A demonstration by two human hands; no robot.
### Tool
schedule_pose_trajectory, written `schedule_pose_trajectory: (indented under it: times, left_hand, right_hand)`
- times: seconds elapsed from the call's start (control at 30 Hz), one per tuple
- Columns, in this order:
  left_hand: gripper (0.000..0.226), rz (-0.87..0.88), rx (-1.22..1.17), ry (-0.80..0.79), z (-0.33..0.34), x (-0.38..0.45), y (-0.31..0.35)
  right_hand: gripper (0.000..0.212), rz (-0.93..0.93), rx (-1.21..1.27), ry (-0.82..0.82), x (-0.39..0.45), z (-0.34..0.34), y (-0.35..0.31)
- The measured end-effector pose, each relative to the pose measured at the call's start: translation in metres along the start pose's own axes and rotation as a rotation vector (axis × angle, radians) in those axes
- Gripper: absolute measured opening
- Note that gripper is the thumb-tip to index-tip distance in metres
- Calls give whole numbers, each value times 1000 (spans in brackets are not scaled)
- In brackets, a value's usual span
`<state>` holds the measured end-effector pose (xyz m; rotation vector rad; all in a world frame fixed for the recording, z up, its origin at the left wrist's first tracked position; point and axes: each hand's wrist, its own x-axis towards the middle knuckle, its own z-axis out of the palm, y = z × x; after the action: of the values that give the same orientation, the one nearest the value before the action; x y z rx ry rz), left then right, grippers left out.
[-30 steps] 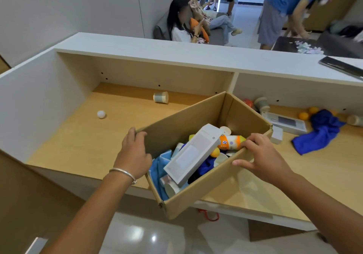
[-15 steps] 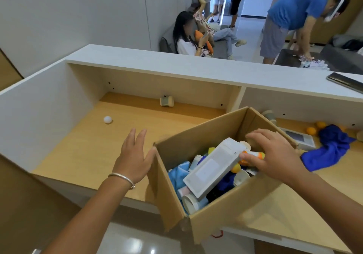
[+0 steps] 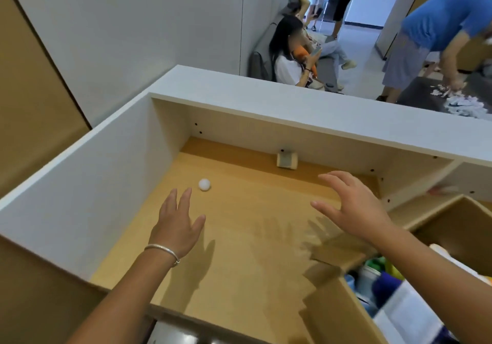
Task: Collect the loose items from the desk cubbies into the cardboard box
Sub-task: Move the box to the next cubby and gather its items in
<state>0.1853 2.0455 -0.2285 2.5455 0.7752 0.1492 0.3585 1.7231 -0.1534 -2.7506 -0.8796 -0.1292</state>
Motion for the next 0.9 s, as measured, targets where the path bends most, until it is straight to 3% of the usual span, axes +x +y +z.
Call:
schedule_pose_trajectory:
  times: [0.3,0.67,0.83,0.9]
  left_hand:
    - [70,103,-15,-107,22,92,-42]
    - [74,86,52,-302,69,151,-30]
    - [60,142,150,-390,86,161,-28]
    - [43,146,105,-381,92,158,-28]
  right_hand:
    - [78,177,-75,-179,66,51,-44]
    - [77,207,-103,-299,159,108,-11]
    - [85,163,-151,-335,210,142,18]
    - [91,122,-165,-379,223,157,31]
